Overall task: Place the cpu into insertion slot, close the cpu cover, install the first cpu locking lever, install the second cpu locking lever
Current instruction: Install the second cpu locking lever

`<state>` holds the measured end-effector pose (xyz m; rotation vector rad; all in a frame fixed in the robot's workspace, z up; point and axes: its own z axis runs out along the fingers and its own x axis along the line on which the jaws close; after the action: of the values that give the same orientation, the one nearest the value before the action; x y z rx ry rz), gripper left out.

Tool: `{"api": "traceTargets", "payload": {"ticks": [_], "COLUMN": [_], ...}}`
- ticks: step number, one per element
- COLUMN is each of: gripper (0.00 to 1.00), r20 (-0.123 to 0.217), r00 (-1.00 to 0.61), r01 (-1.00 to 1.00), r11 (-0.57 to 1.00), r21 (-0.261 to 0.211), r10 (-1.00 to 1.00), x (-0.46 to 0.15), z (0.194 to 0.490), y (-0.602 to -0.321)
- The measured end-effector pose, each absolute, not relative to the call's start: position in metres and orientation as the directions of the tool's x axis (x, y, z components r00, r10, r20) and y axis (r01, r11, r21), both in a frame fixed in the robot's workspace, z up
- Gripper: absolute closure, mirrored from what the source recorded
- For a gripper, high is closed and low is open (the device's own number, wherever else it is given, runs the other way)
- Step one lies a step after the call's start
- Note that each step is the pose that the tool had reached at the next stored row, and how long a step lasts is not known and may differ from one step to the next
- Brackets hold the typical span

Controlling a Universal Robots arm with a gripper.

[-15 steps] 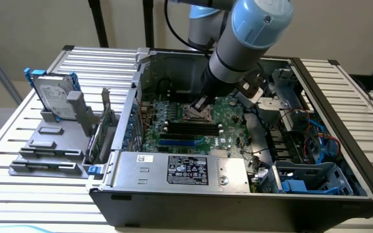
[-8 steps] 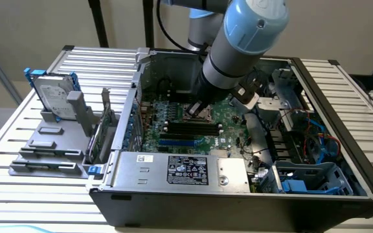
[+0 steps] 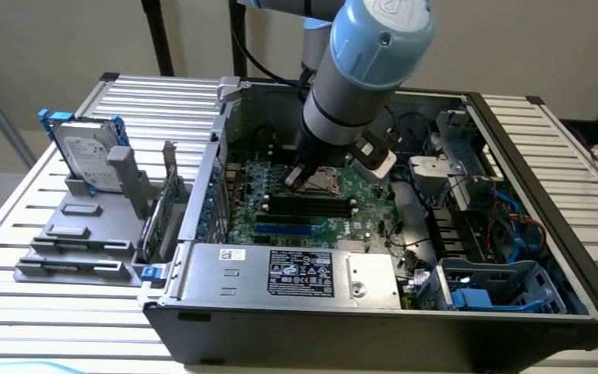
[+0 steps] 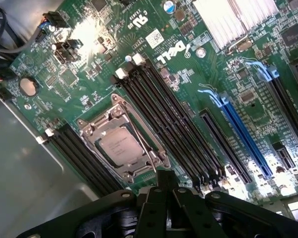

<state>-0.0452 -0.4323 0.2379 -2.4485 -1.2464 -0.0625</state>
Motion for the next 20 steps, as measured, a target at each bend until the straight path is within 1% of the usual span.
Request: {"api": "traceTargets", "payload": {"ticks": [9,20], "gripper": [0.89,0.89], "r20": [0.217,0.218], "r00": [0.603,0.603], "r01": [0.786,0.786], "r11": [-0.526,-0.526], "r21": [-0.325,-0.324], "r10": [0.767,0.767], "x": [-0.051,-0.053], "z": [0.237,0.223], "y": [-0.428,-0.426]}}
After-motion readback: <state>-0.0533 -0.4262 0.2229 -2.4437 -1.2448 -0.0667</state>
